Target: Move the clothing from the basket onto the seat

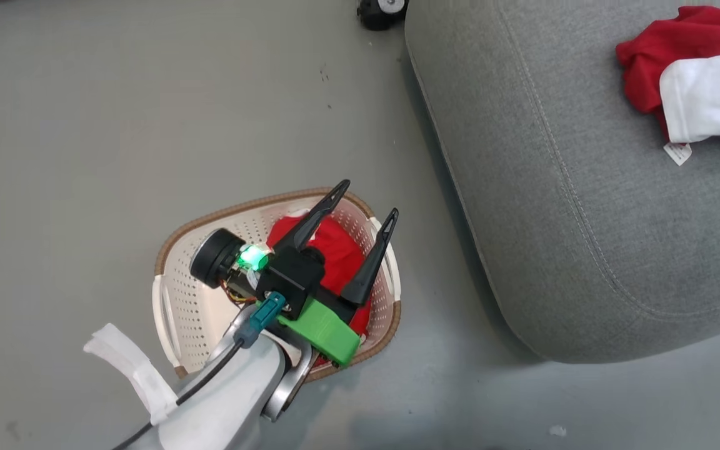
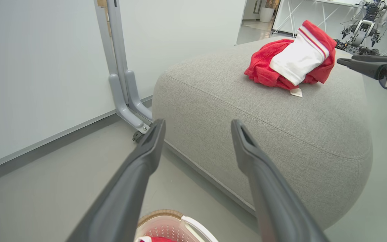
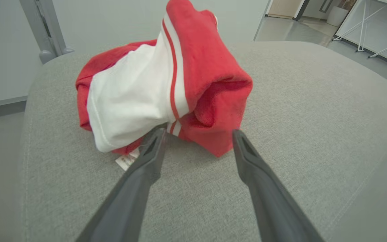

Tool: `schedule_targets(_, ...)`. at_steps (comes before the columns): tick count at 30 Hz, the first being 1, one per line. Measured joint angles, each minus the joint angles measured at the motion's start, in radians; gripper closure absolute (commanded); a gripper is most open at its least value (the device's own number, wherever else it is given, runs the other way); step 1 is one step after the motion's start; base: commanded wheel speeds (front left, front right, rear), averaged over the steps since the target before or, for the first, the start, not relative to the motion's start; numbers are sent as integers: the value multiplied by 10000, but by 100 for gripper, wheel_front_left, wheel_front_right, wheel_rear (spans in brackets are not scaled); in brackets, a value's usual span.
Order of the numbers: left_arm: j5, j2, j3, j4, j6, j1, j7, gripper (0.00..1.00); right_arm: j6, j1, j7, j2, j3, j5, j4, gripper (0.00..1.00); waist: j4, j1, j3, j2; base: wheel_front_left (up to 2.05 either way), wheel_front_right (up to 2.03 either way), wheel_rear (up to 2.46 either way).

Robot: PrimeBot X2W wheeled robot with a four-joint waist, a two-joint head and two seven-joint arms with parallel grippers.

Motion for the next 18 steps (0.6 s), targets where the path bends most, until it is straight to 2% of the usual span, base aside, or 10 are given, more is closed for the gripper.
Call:
schedule_targets(6, -623, -416, 426, 420, 105, 750, -253, 0, 0, 1449, 0, 1014, 309, -412, -481, 0, 296, 0, -888, 0, 0, 0, 0)
schedule_targets(10, -918, -596, 882, 759, 324, 1401, -305, 0, 8, 2186, 0, 1601, 1693, -337, -652, 0, 572, 0, -1510, 0, 0, 0, 0)
schedule_targets(18, -752, -913, 1981, 1231, 562, 2630, -320, 0, 6, 2986, 2, 2040, 3837, 311, -1601, 0, 1398, 0, -2586, 0, 0, 0, 0)
